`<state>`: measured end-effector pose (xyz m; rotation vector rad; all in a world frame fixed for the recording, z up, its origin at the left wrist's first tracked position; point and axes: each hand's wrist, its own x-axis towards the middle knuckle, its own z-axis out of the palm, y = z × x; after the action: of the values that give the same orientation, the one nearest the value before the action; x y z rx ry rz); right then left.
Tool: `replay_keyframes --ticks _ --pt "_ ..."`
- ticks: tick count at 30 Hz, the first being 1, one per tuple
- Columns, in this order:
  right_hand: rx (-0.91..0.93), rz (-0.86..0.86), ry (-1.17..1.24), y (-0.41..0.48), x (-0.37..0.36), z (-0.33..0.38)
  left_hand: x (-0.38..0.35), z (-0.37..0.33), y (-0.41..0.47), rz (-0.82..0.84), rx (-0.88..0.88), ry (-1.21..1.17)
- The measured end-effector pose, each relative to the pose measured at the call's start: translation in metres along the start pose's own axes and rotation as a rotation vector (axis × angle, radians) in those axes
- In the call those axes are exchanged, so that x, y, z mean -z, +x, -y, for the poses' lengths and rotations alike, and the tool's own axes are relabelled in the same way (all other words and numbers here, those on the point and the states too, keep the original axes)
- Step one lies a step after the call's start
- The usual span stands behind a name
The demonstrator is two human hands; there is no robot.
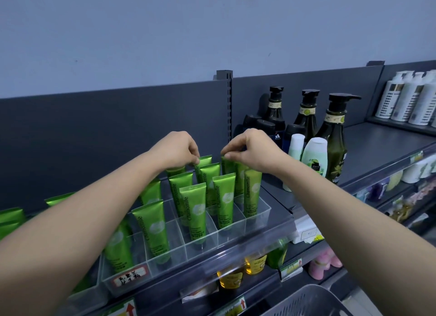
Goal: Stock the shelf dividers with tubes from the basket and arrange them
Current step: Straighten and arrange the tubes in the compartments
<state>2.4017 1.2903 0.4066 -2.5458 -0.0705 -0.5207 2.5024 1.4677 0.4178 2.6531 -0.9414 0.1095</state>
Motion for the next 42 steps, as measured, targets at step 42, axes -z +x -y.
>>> replay_keyframes --ticks 42 --pt "-0.003 -0.02 0.109 -0.037 0.009 -0.048 -0.029 -0.059 0.012 -0.049 -0.101 -0.11"
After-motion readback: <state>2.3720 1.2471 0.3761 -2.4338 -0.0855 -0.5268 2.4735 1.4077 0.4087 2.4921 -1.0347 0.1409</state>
